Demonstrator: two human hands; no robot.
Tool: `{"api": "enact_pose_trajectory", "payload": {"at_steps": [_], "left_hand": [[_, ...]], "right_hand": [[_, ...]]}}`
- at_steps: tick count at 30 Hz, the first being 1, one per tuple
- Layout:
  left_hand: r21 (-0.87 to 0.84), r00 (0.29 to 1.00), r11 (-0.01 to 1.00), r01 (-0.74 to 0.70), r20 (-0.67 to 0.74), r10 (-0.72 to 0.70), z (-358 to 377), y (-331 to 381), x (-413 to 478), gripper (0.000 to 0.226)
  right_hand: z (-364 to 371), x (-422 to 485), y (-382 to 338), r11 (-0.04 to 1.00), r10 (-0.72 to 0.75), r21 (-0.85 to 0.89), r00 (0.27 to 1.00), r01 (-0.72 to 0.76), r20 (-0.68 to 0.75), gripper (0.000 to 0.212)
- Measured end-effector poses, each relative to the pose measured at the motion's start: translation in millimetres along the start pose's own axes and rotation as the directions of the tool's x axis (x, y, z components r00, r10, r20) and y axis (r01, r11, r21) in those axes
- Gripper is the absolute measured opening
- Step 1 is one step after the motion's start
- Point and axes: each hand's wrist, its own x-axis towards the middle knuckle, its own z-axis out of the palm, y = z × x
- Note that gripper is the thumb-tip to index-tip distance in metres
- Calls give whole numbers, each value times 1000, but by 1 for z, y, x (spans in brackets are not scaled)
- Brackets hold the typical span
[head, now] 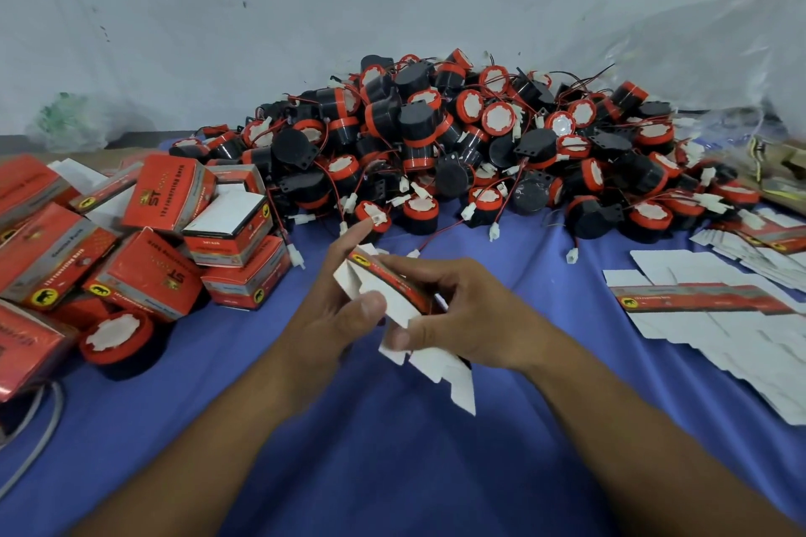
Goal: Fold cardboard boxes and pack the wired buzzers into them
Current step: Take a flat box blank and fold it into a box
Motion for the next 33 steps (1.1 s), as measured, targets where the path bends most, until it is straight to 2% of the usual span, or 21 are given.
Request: {"api": "enact_pose_trajectory", "payload": {"at_steps": [2,4,6,9,12,15,19,22,24,27,29,30,33], "left_hand": [[-25,1000,999,28,-14,-28,-3,-1,2,103],[21,997,1000,21,-73,-20,-5,-4,6,75],[25,994,999,21,-111,-18,-2,-9,7,59],[29,990,998,61,-128,-57,-1,-17,5,56],[38,988,997,69,-143,-63,-2,-22,7,47],[46,989,996,83,-130,-76,-2,-20,7,55],[123,981,982,146,-149,-127,-4,-20,6,62],[220,990,966,136,-66,-124,-1,-17,4,74],[238,996,968,81,24,-89,1,-14,2,72],[237,997,971,18,67,-34,3,-7,6,52],[234,999,971,42,10,-46,0,-7,10,76],[256,999,966,25,15,-30,-1,-7,10,81],[256,999,967,-12,42,1,-2,-6,3,48]], "right_hand": [[-2,0,-2,1000,11,21,999,-11,-37,65],[-6,0,-1,997,30,68,997,-26,-70,73],[-6,-1,-1,993,57,104,998,-53,-41,71],[-4,-2,3,987,121,102,992,-123,20,83],[-14,-3,6,959,134,235,984,-159,118,79],[-21,-4,8,925,113,340,978,-167,174,70],[-22,-3,14,937,143,313,988,-155,60,72],[-18,2,16,951,184,273,975,-145,-123,60],[-18,4,18,928,225,347,948,-137,-227,54],[-21,3,19,875,245,472,937,-103,-248,49],[-20,3,18,844,242,528,942,-88,-230,44],[-19,3,17,834,243,544,944,-86,-223,42],[-14,3,16,847,257,521,939,-105,-228,39]]}}
